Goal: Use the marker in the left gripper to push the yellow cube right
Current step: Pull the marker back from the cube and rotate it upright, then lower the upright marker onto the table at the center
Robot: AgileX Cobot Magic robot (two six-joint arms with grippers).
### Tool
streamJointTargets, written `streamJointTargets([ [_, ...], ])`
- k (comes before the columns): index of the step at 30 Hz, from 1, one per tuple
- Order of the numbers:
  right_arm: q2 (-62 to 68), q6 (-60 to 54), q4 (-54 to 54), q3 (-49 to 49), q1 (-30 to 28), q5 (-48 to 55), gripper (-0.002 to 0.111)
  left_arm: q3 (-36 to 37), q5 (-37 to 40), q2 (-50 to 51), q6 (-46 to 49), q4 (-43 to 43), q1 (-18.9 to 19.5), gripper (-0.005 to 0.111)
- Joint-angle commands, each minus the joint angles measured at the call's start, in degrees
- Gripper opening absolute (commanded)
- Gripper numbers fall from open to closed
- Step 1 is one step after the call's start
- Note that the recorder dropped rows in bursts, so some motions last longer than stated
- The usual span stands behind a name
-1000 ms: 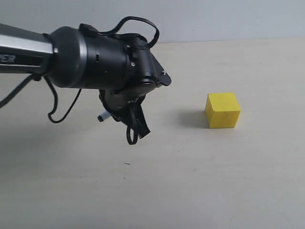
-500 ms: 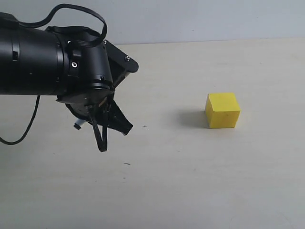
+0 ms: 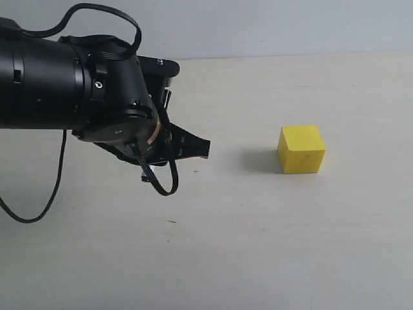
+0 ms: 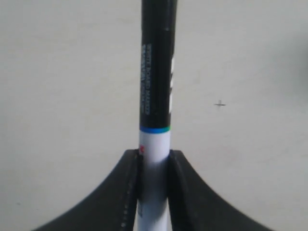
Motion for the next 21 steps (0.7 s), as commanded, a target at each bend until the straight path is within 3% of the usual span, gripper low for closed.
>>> streamJointTargets([
  [1,-0.37,-0.08,0.0,0.24,-0.48,-0.3,0.0,0.3,-3.43,-0.58,-1.59,-4.51,-0.02,0.0],
  [5,-0.37,-0.08,0.0,0.24,-0.48,-0.3,0.0,-0.46,-4.13,-0.41,-2.0,-5.14,-0.02,0.0],
  [12,-0.37,-0.19,0.0,0.24,-0.48,-0.3,0.0,-8.74,2.58,3.31,2.73,-12.37,-0.02,0.0],
  [18,-0.37,-0.19,0.0,0.24,-0.48,-0.3,0.0,-17.28,7.37,10.24,14.04,-25.67,3.68,0.0],
  [21,-0.37,-0.19,0.0,0.24,-0.48,-0.3,0.0,-17.83,9.26,12.78,15.0,-25.73,5.18,0.0],
])
